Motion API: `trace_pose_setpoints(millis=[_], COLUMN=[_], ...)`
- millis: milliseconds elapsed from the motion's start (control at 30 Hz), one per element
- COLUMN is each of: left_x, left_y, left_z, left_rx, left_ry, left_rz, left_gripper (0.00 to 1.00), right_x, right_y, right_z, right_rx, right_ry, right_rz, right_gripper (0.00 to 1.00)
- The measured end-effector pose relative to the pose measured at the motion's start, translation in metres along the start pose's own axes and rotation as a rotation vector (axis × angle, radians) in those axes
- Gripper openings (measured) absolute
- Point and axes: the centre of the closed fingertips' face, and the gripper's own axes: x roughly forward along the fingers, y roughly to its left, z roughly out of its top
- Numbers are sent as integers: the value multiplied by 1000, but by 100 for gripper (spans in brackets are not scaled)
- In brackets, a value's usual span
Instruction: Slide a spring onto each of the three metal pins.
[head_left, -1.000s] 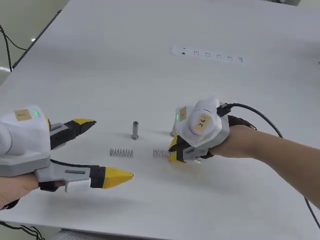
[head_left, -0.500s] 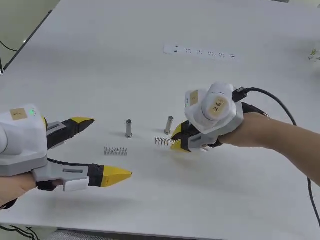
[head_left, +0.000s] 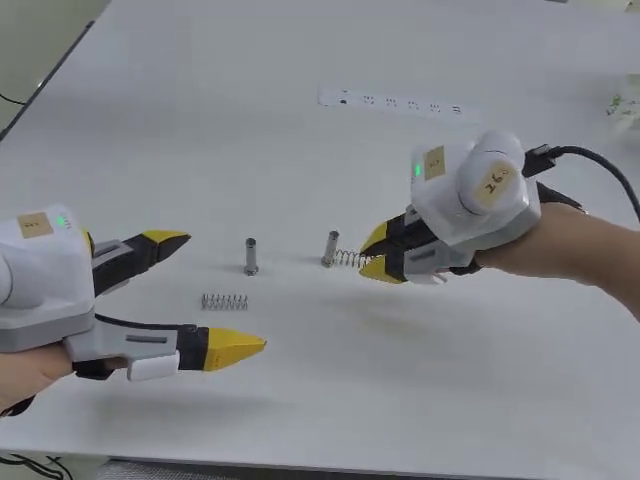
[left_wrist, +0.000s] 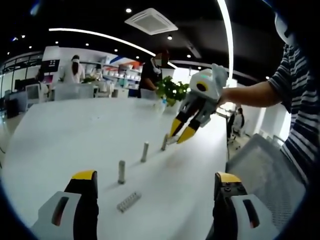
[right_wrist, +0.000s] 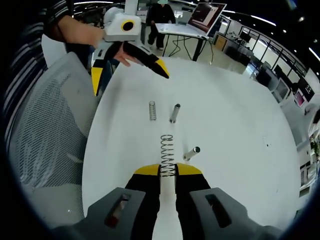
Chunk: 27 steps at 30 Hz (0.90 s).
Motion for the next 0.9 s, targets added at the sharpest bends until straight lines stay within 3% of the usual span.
trace_pose_setpoints(millis=[200,400,700,900], left_x=[2,8,17,28], left_y=[-3,-9,-12,-24], left_z=[10,18,30,32], left_rx=[22,50,94,130], left_ry=[-21,-38,-61,-58], left_rz=[-8,-29,-26,-67], left_gripper=[89,84,81,75], right_x=[-6,-6,-6,-2], right_y=[9,20,22,24], right_z=[1,6,3,-3], right_rx=[-9,-64,-62,-49], right_ry=[-5,3,13,21], right_rz=[9,11,10,13], right_gripper=[8,8,8,8])
